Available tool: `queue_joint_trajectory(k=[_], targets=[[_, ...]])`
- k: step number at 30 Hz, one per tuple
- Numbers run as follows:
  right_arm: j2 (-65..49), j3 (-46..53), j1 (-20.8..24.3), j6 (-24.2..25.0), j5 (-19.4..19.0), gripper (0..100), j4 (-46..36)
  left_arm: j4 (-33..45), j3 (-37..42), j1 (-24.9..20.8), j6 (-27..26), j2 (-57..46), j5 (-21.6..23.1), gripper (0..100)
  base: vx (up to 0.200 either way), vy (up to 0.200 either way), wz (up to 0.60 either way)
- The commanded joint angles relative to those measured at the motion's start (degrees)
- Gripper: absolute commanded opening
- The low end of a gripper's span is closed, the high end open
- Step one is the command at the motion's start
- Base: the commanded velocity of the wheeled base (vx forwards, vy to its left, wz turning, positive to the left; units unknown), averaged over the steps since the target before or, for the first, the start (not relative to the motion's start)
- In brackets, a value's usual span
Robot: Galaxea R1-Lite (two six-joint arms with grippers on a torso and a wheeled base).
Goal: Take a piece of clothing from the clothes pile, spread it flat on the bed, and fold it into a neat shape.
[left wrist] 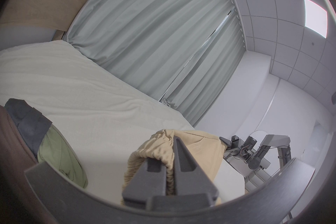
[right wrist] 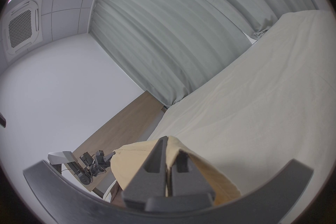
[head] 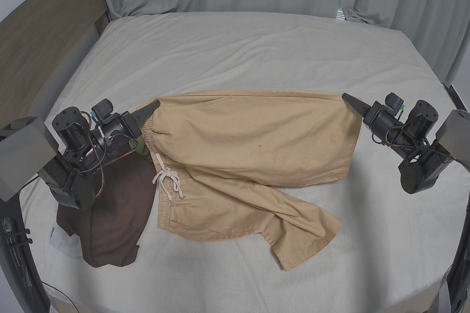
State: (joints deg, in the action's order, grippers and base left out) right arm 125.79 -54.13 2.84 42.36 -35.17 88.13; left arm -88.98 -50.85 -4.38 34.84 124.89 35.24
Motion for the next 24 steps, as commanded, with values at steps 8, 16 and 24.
queue_joint_trajectory(k=[8,16,24], targets=[[6.83,-5.38,-0.03,-0.09,0.10,0,0.03,-0.05,-5.93,-0.02,2.42,6.86,-1.76,0,0.000,0.000,0.00],[10.61,-10.74,0.06,-0.09,0.01,0,0.03,-0.05,-12.17,-0.02,5.15,10.90,-4.13,0,0.000,0.000,0.00],[12.81,-14.78,0.50,-0.17,0.01,0,-0.59,-0.05,-13.75,0.16,5.76,12.66,-4.31,0,0.000,0.000,0.00]])
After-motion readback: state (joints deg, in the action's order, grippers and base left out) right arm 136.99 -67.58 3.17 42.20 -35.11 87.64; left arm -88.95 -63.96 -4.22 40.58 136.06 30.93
